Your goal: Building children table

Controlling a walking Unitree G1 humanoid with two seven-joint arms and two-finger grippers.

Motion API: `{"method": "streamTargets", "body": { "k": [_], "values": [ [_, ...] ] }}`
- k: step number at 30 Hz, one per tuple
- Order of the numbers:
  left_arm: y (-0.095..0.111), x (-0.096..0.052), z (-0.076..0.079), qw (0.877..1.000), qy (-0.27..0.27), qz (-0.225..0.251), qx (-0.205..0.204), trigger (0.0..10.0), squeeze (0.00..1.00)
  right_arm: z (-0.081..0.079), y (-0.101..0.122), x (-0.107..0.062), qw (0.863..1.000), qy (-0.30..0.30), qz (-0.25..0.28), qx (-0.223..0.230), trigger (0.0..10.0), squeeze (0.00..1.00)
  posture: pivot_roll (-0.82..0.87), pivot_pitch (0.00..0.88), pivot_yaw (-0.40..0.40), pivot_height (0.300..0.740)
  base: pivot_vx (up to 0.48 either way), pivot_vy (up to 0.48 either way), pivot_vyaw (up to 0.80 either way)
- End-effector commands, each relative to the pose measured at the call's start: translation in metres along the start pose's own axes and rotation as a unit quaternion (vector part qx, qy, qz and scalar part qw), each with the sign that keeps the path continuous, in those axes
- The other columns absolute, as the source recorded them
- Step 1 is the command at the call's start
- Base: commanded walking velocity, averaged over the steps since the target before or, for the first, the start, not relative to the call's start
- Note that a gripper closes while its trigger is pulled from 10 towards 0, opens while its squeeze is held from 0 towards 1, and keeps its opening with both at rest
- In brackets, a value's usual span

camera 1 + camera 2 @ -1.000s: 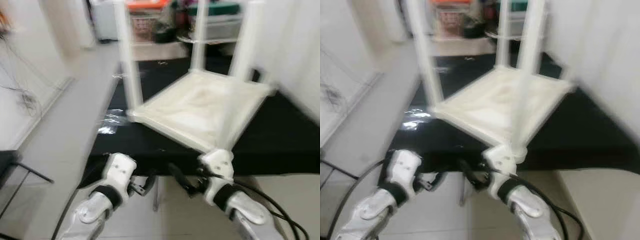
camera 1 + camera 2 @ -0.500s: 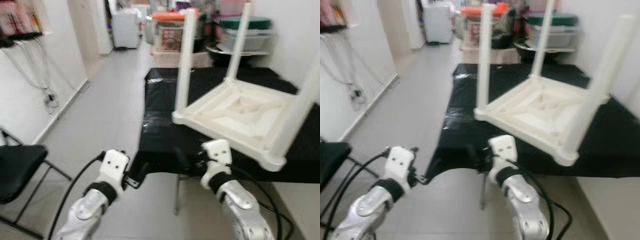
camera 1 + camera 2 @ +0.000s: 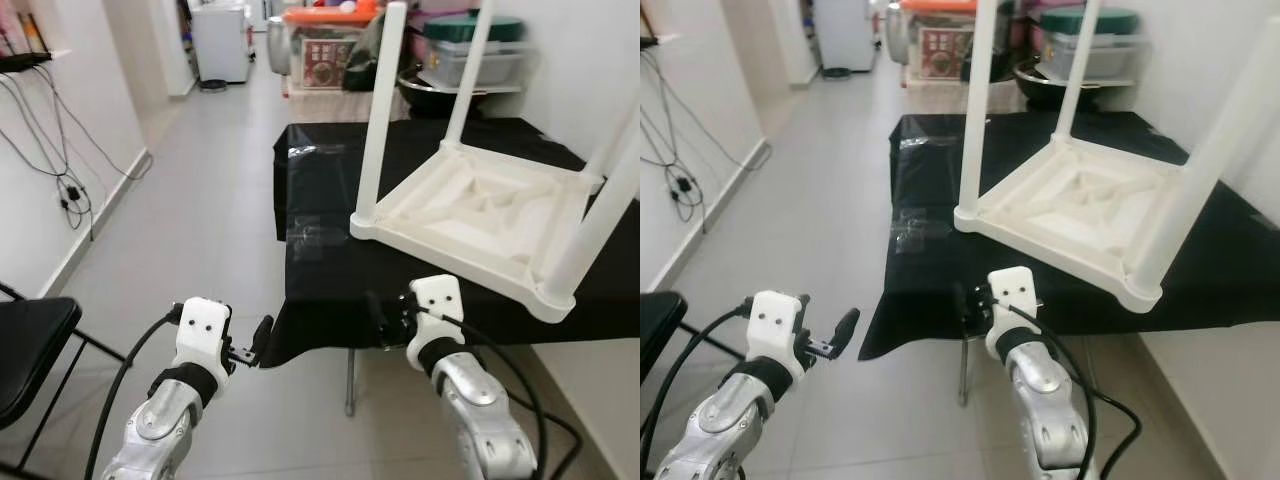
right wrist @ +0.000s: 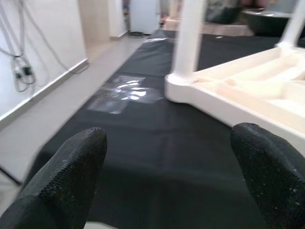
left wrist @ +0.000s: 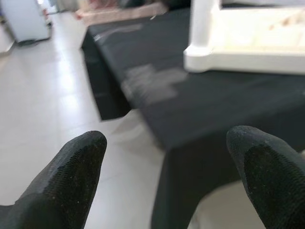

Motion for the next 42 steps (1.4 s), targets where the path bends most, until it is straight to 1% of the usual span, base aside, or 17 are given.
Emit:
{"method": "streamTargets", "body": {
  "k": [1, 5, 11, 13, 14, 16, 17, 19, 20, 22, 24, 26, 30, 32, 34, 37, 42],
  "values": [
    [-0.002, 0.001, 0.005, 1.0, -0.007, -0.004, -0.001, 10.0, 0.0, 0.003, 0.003, 0.002, 1.0, 0.001, 0.006, 0.005, 10.0, 0.0, -0.01, 0.036, -0.004, 0.74, 0.401, 0.0, -0.8],
    [-0.002, 0.001, 0.005, 1.0, -0.008, -0.004, 0.0, 10.0, 0.0, 0.002, 0.004, 0.002, 1.0, 0.006, 0.009, 0.003, 10.0, 0.0, -0.01, 0.037, -0.004, 0.74, 0.402, 0.0, -0.6],
    [0.0, 0.003, 0.008, 1.0, -0.013, 0.001, 0.007, 10.0, 0.0, -0.01, 0.01, 0.006, 0.998, 0.063, 0.012, -0.012, 10.0, 0.0, -0.01, 0.042, -0.006, 0.74, 0.402, 0.0, 0.0],
    [0.001, 0.002, 0.009, 1.0, -0.015, 0.004, 0.014, 10.0, 0.0, -0.024, 0.015, 0.01, 0.99, 0.13, 0.001, -0.055, 10.0, 0.0, 0.0, 0.045, -0.003, 0.74, 0.174, 0.0, 0.0],
    [0.001, 0.002, 0.009, 1.0, -0.015, 0.004, 0.014, 10.0, 0.0, -0.024, 0.015, 0.01, 0.99, 0.13, 0.001, -0.055, 10.0, 0.0, 0.0, 0.045, -0.003, 0.74, 0.0, 0.0, 0.0],
    [0.002, 0.001, 0.01, 1.0, -0.014, 0.004, 0.018, 10.0, 0.0, -0.036, 0.021, 0.015, 0.978, 0.187, -0.012, -0.096, 10.0, 0.0, 0.0, 0.049, -0.005, 0.74, 0.0, 0.0, 0.0],
    [0.002, 0.001, 0.01, 1.0, -0.014, 0.004, 0.018, 10.0, 0.0, -0.036, 0.021, 0.015, 0.978, 0.187, -0.012, -0.096, 10.0, 0.0, 0.0, 0.049, -0.005, 0.74, 0.0, 0.0, 0.0],
    [0.001, -0.004, 0.009, 1.0, -0.008, -0.002, 0.015, 10.0, 0.0, -0.041, 0.03, 0.025, 0.963, 0.226, -0.035, -0.145, 10.0, 0.0, 0.0, 0.055, -0.005, 0.74, 0.0, 0.0, 0.0],
    [0.001, -0.004, 0.009, 1.0, -0.008, -0.002, 0.015, 10.0, 0.0, -0.041, 0.03, 0.025, 0.963, 0.226, -0.035, -0.145, 10.0, 0.0, 0.0, 0.055, -0.005, 0.74, 0.0, 0.0, 0.0],
    [-0.003, -0.012, 0.007, 1.0, 0.0, -0.02, 0.022, 10.0, 0.0, -0.042, 0.034, 0.034, 0.945, 0.252, -0.07, -0.194, 10.0, 0.0, 0.01, 0.064, -0.011, 0.74, 0.0, 0.0, 0.0],
    [-0.003, -0.012, 0.007, 1.0, 0.0, -0.02, 0.022, 10.0, 0.0, -0.042, 0.034, 0.034, 0.945, 0.252, -0.07, -0.194, 10.0, 0.0, 0.01, 0.064, -0.011, 0.74, 0.0, 0.0, 0.0],
    [-0.01, -0.027, 0.008, 0.999, 0.006, -0.043, 0.028, 10.0, 0.0, -0.046, 0.029, 0.041, 0.921, 0.291, -0.121, -0.23, 10.0, 0.0, 0.03, 0.092, -0.031, 0.74, 0.0, 0.0, 0.0],
    [-0.014, -0.041, 0.01, 0.997, 0.018, -0.065, 0.033, 10.0, 0.0, -0.05, 0.024, 0.052, 0.91, 0.304, -0.165, -0.229, 10.0, 0.0, 0.04, 0.11, -0.039, 0.74, 0.0, 0.0, 0.0],
    [-0.014, -0.041, 0.01, 0.997, 0.018, -0.065, 0.033, 10.0, 0.0, -0.05, 0.024, 0.052, 0.91, 0.304, -0.165, -0.229, 10.0, 0.0, 0.04, 0.11, -0.039, 0.74, 0.0, 0.0, 0.0],
    [-0.015, -0.051, 0.01, 0.995, 0.032, -0.078, 0.049, 10.0, 0.0, -0.048, 0.02, 0.07, 0.918, 0.269, -0.199, -0.216, 10.0, 0.0, 0.06, 0.141, -0.055, 0.74, 0.0, 0.0, 0.0],
    [-0.014, -0.053, 0.013, 0.994, 0.025, -0.081, 0.074, 10.0, 0.0, -0.045, 0.014, 0.083, 0.929, 0.227, -0.22, -0.195, 10.0, 0.0, 0.07, 0.156, -0.054, 0.74, 0.0, 0.16, 0.0],
    [-0.007, -0.056, 0.018, 0.994, 0.009, -0.063, 0.093, 10.0, 0.0, -0.043, 0.01, 0.086, 0.926, 0.218, -0.255, -0.172, 10.0, 0.0, 0.08, 0.164, -0.052, 0.74, 0.0, 0.352, 0.0]
  ]
}}
Point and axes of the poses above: a point about 5 cm out from each wrist's last joint towards the gripper, its own x axis pointing out of the wrist towards the gripper, its own y axis along the axis of the wrist's last joint, z = x × y, the point moved 4 cm from there along x, pointing out of the wrist towards the gripper, and after that the axes turned 12 degrees about x, right-handed, at the moved point
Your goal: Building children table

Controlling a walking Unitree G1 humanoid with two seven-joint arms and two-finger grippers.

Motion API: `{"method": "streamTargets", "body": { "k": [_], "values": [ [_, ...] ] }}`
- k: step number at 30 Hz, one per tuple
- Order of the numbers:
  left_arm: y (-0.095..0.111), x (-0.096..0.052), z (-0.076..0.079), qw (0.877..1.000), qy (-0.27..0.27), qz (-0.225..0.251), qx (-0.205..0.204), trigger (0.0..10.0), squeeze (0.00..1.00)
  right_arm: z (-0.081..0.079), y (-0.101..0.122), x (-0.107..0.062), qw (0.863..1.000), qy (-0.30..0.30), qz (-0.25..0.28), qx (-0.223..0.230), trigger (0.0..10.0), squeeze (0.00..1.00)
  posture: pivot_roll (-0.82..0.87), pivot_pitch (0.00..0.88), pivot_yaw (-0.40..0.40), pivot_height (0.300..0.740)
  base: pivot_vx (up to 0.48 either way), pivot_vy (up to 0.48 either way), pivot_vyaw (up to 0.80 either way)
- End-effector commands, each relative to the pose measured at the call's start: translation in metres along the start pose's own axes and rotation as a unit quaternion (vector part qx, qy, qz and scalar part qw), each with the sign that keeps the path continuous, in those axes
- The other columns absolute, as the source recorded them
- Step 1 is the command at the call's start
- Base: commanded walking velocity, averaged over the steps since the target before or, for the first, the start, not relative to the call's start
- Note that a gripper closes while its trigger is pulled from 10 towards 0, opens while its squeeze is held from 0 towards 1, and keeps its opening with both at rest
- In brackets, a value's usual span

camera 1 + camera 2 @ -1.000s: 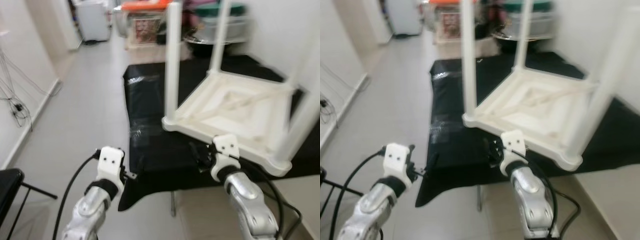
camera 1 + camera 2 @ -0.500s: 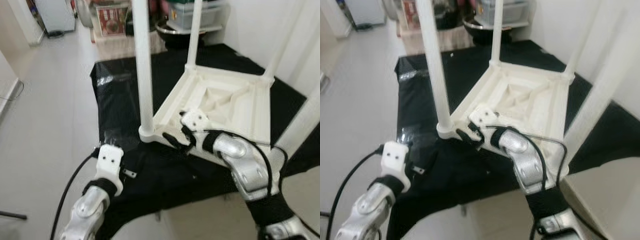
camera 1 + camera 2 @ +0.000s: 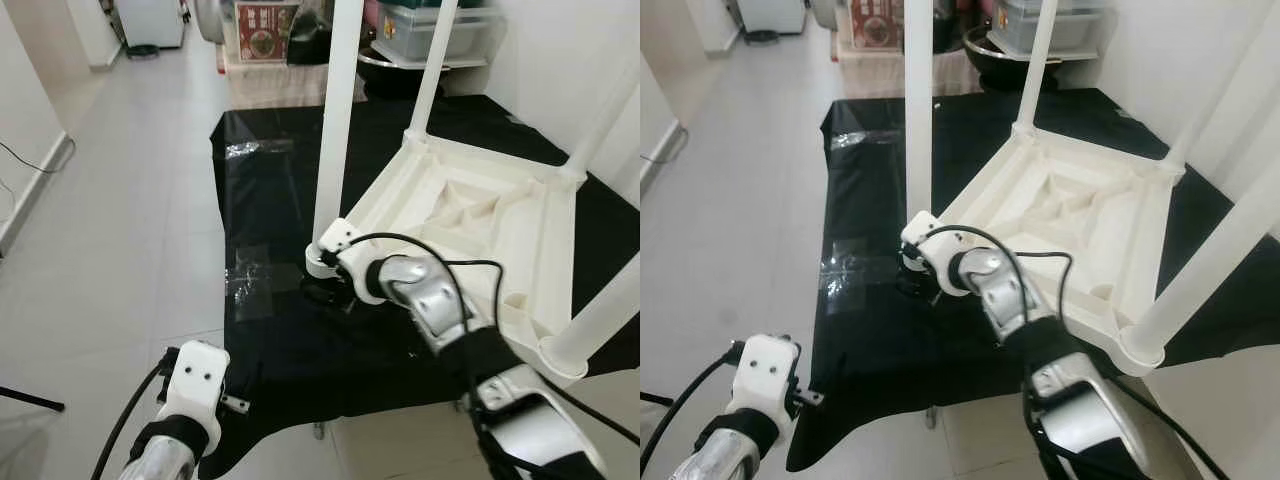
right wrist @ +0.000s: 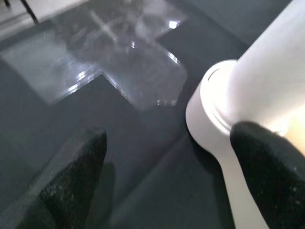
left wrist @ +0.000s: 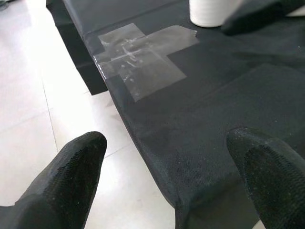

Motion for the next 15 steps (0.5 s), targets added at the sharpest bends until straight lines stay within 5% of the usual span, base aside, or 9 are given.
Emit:
{"method": "streamTargets", "body": {
  "k": [1, 8, 15],
  "values": [
    [0.004, -0.004, 0.001, 1.0, -0.008, 0.008, 0.017, 10.0, 0.0, 0.002, -0.008, 0.002, 0.999, 0.0, -0.025, 0.021, 10.0, 0.0, 0.08, 0.164, -0.052, 0.74, 0.0, 0.0, 0.0],
    [0.008, -0.007, 0.008, 0.999, -0.03, 0.016, 0.037, 10.0, 0.0, 0.013, -0.008, -0.001, 0.998, -0.004, -0.054, 0.033, 10.0, 0.0, 0.08, 0.163, -0.05, 0.74, 0.0, 0.0, 0.0],
    [0.011, -0.007, 0.014, 0.997, -0.045, 0.027, 0.051, 10.0, 0.0, 0.034, 0.024, -0.016, 0.999, 0.001, 0.005, 0.051, 10.0, 0.0, 0.08, 0.157, -0.045, 0.74, 0.0, 0.0, 0.0]
  ]
}}
Point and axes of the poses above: a point about 5 cm out from each wrist's last joint towards the gripper, its own x axis pointing out of the wrist towards the gripper, its own y axis along the axis of the wrist's last joint, z = x × y, the point moved 4 cm from there along x, pointing out of the wrist towards the gripper, and after that the axes turned 12 degrees about x, right-handed, at the moved point
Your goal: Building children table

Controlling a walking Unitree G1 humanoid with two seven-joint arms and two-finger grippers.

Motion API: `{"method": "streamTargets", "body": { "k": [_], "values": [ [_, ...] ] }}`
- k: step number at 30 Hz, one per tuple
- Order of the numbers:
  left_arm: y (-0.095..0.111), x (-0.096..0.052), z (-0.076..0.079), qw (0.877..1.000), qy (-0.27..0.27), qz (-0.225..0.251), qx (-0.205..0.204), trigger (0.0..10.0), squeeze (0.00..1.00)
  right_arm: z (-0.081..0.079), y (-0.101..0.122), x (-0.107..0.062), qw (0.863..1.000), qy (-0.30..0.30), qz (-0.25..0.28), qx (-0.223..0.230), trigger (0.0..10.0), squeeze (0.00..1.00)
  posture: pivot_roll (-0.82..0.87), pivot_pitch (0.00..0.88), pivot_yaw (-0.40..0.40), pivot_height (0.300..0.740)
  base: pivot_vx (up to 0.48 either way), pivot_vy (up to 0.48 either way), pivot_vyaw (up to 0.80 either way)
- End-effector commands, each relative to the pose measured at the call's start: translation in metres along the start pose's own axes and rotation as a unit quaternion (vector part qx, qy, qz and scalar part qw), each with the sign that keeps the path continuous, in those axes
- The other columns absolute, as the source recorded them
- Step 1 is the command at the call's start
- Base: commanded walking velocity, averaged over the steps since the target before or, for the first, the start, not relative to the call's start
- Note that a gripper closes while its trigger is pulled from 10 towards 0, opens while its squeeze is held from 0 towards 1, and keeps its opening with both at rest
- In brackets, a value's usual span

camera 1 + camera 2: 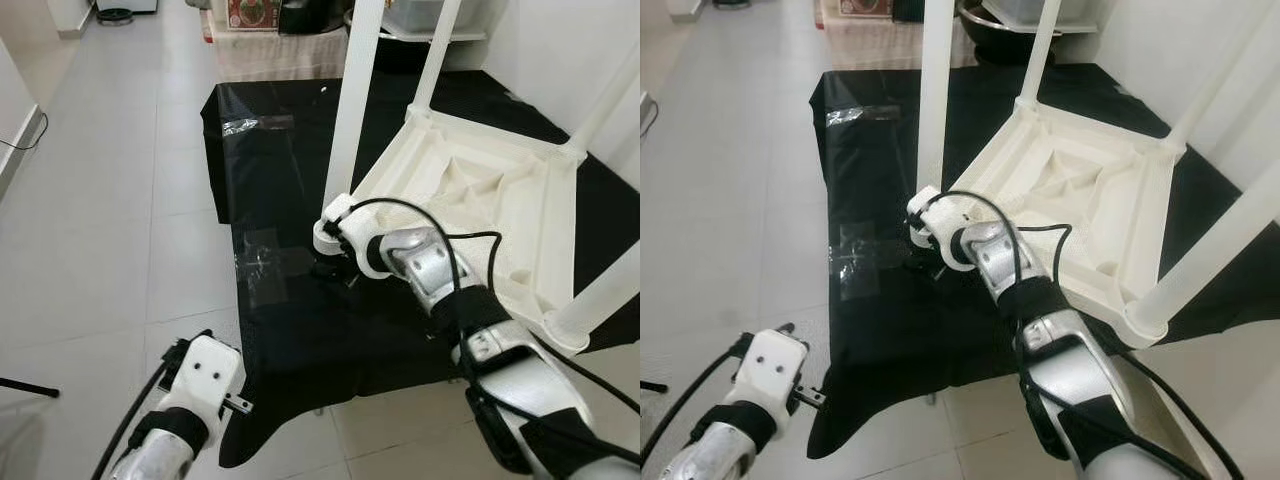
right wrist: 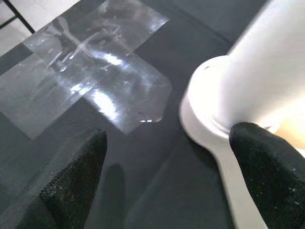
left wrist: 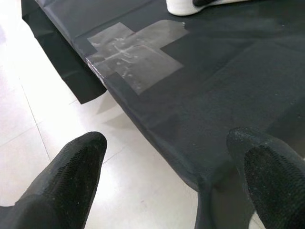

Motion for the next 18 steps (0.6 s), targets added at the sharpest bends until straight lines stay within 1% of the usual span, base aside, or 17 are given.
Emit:
{"method": "streamTargets", "body": {
  "k": [1, 2, 4, 5, 7, 8, 9, 10, 14, 18],
  "values": [
    [0.003, -0.002, 0.003, 1.0, -0.008, 0.006, 0.012, 10.0, 0.0, 0.003, 0.006, -0.004, 1.0, 0.008, 0.017, 0.009, 10.0, 0.0, 0.08, 0.157, -0.045, 0.74, 0.0, 0.0, 0.0],
    [0.003, -0.002, 0.003, 1.0, -0.008, 0.006, 0.012, 10.0, 0.0, 0.003, 0.006, -0.004, 1.0, 0.008, 0.017, 0.009, 10.0, 0.0, 0.08, 0.157, -0.045, 0.74, 0.0, 0.0, 0.0],
    [0.004, -0.001, 0.004, 1.0, -0.014, 0.012, 0.017, 10.0, 0.0, 0.012, 0.012, -0.011, 0.999, 0.002, 0.025, 0.021, 10.0, 0.0, 0.08, 0.158, -0.044, 0.74, 0.0, 0.0, 0.0],
    [0.004, -0.001, 0.004, 1.0, -0.014, 0.012, 0.017, 10.0, 0.0, 0.012, 0.012, -0.011, 0.999, 0.002, 0.025, 0.021, 10.0, 0.0, 0.08, 0.158, -0.044, 0.74, 0.0, 0.0, 0.0],
    [0.005, 0.0, 0.005, 1.0, -0.018, 0.014, 0.019, 10.0, 0.0, 0.021, 0.004, -0.014, 1.0, -0.013, 0.005, 0.019, 10.0, 0.0, 0.08, 0.16, -0.044, 0.74, 0.0, 0.0, 0.0],
    [0.006, 0.0, 0.005, 1.0, -0.019, 0.015, 0.019, 10.0, 0.0, 0.023, -0.001, -0.014, 1.0, -0.015, -0.008, 0.02, 10.0, 0.0, 0.08, 0.161, -0.044, 0.74, 0.0, 0.0, 0.0],
    [0.006, 0.0, 0.005, 1.0, -0.019, 0.015, 0.019, 10.0, 0.0, 0.023, -0.006, -0.013, 1.0, -0.015, -0.021, 0.018, 10.0, 0.0, 0.08, 0.162, -0.043, 0.74, 0.0, 0.0, 0.0],
    [0.006, 0.0, 0.005, 1.0, -0.019, 0.015, 0.019, 10.0, 0.0, 0.023, -0.006, -0.013, 1.0, -0.015, -0.021, 0.018, 10.0, 0.0, 0.08, 0.162, -0.043, 0.74, 0.0, 0.0, 0.0],
    [0.006, 0.0, 0.006, 0.999, -0.02, 0.015, 0.019, 10.0, 0.0, 0.021, -0.024, -0.006, 0.998, -0.011, -0.062, 0.026, 10.0, 0.0, 0.08, 0.17, -0.043, 0.74, 0.0, 0.0, 0.0],
    [0.007, 0.0, 0.006, 0.999, -0.021, 0.015, 0.019, 10.0, 0.0, 0.02, -0.026, 0.0, 0.998, -0.019, -0.059, 0.031, 10.0, 0.0, 0.08, 0.177, -0.044, 0.74, 0.0, 0.0, 0.0]
  ]
}}
Point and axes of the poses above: a point about 5 cm out from each wrist's last joint towards the gripper, its own x axis pointing out of the wrist towards the gripper, its own y axis along the axis of the wrist's last joint, z = x × y, the point moved 4 cm from there along x, pointing out of the wrist towards the gripper, and after that the axes turned 12 degrees about x, right-handed, at the moved point
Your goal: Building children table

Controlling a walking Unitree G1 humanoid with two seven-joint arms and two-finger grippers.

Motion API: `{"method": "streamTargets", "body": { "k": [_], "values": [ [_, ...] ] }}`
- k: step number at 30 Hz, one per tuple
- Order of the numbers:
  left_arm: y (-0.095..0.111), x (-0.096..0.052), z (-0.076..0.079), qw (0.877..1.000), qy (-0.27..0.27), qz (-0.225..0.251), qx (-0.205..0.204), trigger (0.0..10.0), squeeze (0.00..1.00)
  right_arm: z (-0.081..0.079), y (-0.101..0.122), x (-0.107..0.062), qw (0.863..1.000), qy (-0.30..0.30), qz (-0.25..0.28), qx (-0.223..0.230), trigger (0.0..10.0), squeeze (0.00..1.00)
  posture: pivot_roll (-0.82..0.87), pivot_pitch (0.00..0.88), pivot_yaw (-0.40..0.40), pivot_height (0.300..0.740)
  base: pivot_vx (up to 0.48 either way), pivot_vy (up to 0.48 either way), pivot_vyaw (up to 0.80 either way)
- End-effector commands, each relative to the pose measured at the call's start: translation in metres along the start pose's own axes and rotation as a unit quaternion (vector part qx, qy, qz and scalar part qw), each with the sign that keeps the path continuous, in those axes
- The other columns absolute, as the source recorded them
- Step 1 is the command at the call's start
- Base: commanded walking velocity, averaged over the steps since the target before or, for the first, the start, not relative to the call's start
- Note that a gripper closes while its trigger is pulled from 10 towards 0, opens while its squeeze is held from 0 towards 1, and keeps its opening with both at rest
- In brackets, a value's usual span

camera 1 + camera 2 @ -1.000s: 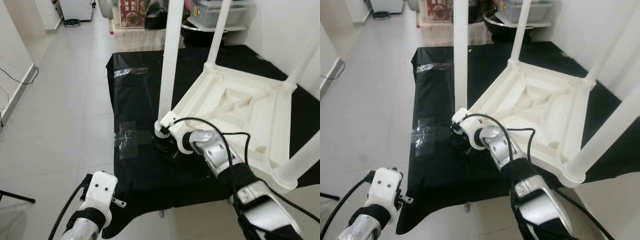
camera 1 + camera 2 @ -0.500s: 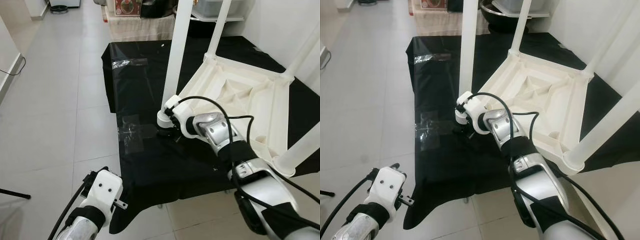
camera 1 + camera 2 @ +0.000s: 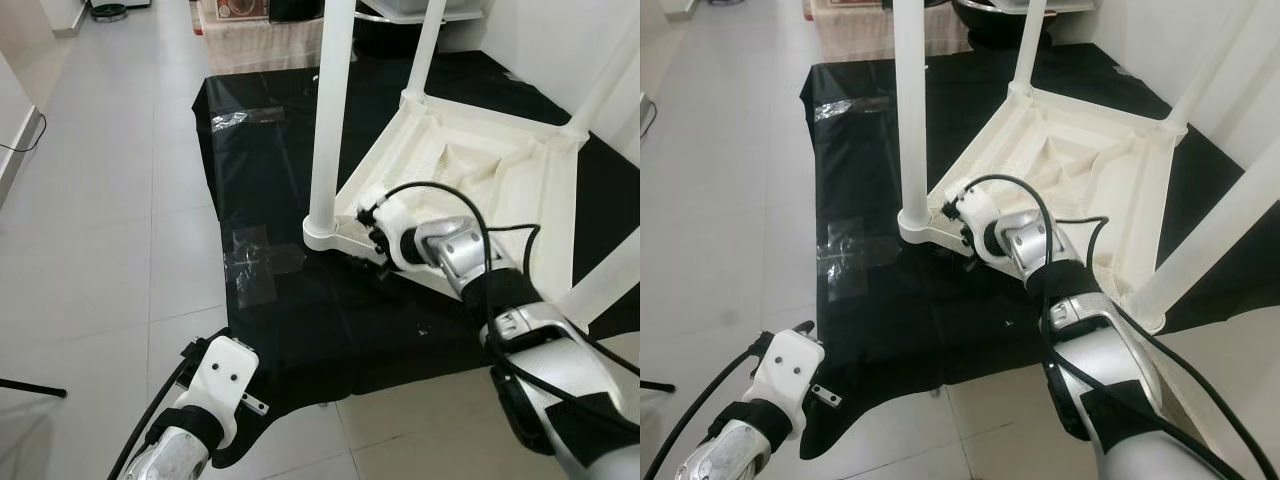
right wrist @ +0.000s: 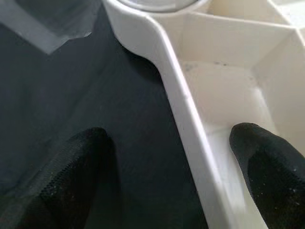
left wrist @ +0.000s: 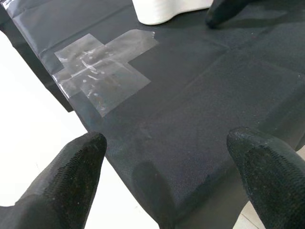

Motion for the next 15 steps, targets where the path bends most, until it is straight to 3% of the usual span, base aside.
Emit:
{"method": "streamTargets", "body": {
  "k": [1, 2, 3, 4, 7, 9, 15],
  "values": [
    [0.0, -0.003, 0.001, 1.0, -0.005, -0.001, 0.008, 10.0, 0.0, -0.004, 0.003, 0.004, 1.0, 0.0, 0.006, -0.005, 10.0, 0.0, 0.08, 0.177, -0.044, 0.74, 0.0, 0.0, 0.0],
    [0.001, -0.002, 0.001, 1.0, -0.005, -0.001, 0.008, 10.0, 0.0, -0.008, 0.008, 0.006, 1.0, 0.006, 0.02, -0.009, 4.0, 0.0, 0.08, 0.18, -0.044, 0.74, 0.0, 0.0, 0.0],
    [0.001, -0.002, 0.001, 1.0, -0.005, -0.001, 0.008, 10.0, 0.0, -0.008, 0.008, 0.006, 1.0, 0.006, 0.02, -0.009, 4.0, 0.0, 0.08, 0.18, -0.044, 0.74, 0.0, 0.0, 0.0],
    [0.001, -0.002, 0.001, 1.0, -0.005, -0.001, 0.007, 10.0, 0.0, -0.014, 0.013, 0.008, 0.999, 0.02, 0.037, -0.018, 0.0, 0.0, 0.08, 0.181, -0.045, 0.74, 0.0, 0.0, 0.0],
    [0.001, -0.002, 0.002, 1.0, -0.005, -0.002, 0.007, 10.0, 0.0, -0.016, 0.015, 0.009, 0.999, 0.025, 0.041, -0.021, 0.0, 0.0, 0.08, 0.181, -0.045, 0.74, 0.0, 0.0, 0.0],
    [0.001, -0.002, 0.001, 1.0, -0.005, -0.002, 0.006, 10.0, 0.0, -0.025, 0.014, 0.012, 0.997, 0.048, 0.033, -0.046, 0.0, 0.0, 0.08, 0.183, -0.047, 0.74, 0.0, 0.0, 0.0],
    [0.0, -0.001, 0.001, 1.0, -0.005, -0.002, 0.005, 10.0, 0.0, -0.032, 0.01, 0.013, 0.994, 0.066, 0.012, -0.09, 0.0, 0.0, 0.08, 0.184, -0.048, 0.74, 0.0, 0.0, 0.0]
  ]
}}
Point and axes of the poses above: a point about 5 cm out from each wrist's last joint towards the gripper, its own x axis pointing out of the wrist towards the gripper, its own y axis along the axis of the wrist's last joint, z = x × y, the point moved 4 cm from there along x, pointing out of the wrist towards the gripper, and after that the axes turned 12 degrees about x, right-handed, at the moved point
